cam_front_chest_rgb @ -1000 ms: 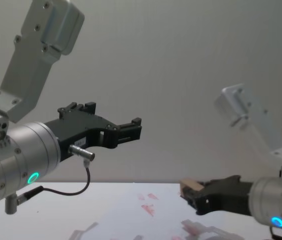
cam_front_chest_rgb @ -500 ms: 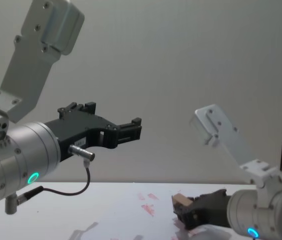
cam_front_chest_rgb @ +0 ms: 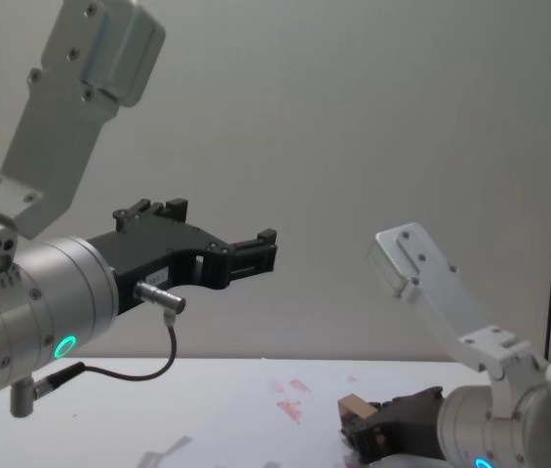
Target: Use the one hand to pick up the stamp and affix it onto the A4 paper.
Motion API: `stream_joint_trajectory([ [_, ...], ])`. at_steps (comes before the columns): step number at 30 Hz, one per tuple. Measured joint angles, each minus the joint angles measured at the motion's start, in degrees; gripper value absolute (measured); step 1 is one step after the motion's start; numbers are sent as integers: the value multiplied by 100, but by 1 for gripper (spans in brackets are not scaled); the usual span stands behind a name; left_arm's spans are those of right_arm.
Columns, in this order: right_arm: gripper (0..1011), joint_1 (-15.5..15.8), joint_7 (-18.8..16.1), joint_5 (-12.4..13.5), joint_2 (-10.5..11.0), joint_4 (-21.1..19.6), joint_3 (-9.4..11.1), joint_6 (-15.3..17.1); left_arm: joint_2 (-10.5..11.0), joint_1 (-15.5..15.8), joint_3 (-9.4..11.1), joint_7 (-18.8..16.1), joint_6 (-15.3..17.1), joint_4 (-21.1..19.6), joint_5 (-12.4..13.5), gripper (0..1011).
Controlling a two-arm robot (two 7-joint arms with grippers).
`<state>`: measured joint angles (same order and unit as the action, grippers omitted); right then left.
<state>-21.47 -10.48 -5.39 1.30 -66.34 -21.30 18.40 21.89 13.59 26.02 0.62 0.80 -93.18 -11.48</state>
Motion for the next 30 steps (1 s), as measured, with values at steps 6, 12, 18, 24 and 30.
stream_joint_trajectory([
  [6,221,-18,49,49,-20,34,5,78,0,0,0,0,0,0,0,1003],
  [12,221,-47,109,112,-35,78,32,137,0,0,0,0,0,0,0,1003],
  [18,221,-65,134,169,-40,91,67,141,0,0,0,0,0,0,0,1003],
  [24,221,-88,128,300,-30,-2,133,123,0,0,0,0,0,0,0,1003],
  [30,221,-106,54,547,-1,-350,226,99,0,0,0,0,0,0,0,1003],
])
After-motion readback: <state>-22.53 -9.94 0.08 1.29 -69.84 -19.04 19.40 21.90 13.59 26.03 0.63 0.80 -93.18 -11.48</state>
